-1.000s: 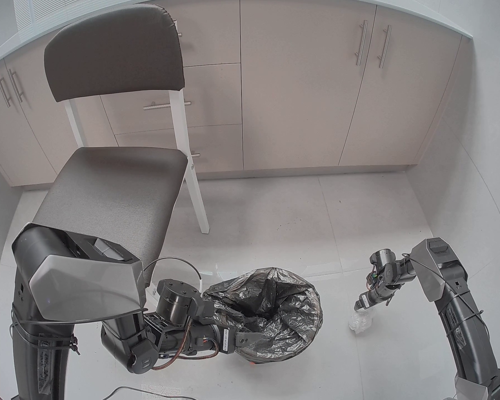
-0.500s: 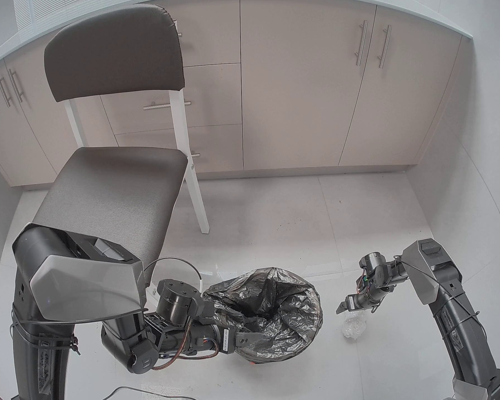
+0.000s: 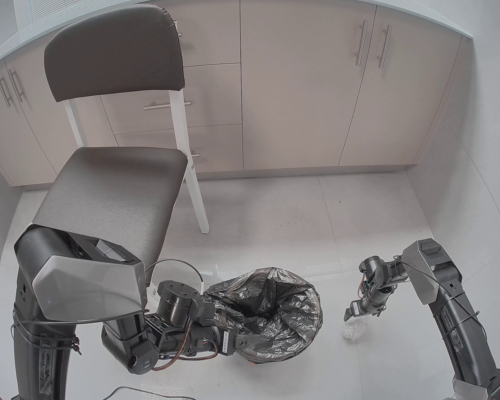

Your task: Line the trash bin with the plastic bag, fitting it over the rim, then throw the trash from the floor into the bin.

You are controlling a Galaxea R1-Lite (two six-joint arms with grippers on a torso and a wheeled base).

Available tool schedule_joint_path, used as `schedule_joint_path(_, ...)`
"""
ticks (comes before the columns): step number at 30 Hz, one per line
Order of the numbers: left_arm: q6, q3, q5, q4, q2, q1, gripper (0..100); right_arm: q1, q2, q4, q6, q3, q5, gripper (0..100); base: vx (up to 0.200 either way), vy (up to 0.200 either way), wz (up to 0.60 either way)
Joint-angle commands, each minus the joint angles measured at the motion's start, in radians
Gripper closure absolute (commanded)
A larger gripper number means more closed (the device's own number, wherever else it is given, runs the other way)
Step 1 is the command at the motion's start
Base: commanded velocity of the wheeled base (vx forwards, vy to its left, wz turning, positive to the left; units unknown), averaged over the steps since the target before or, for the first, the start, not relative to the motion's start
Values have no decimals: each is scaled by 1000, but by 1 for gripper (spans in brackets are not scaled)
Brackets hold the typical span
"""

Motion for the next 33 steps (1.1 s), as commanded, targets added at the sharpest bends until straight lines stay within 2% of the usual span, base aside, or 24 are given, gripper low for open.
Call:
schedule_joint_path(1,1,0,0,-1,3,0,0,3,1,32,1,0,25,0,0,0,0)
schedule_joint_path(4,1,0,0,-1,3,0,0,3,1,72,1,0,60,0,0,0,0)
schedule_joint_path(7,1,0,0,-1,3,0,0,6,1,101,0,0,66,0,0,0,0)
schedule_joint_path(21,1,0,-1,-1,3,0,0,6,1,88,0,0,104,0,0,0,0)
schedule_joint_path(28,1,0,0,-1,3,0,0,6,1,19,-7,0,84,0,0,0,0)
schedule_joint_path(33,1,0,0,-1,3,0,0,6,1,37,-13,0,43,0,0,0,0)
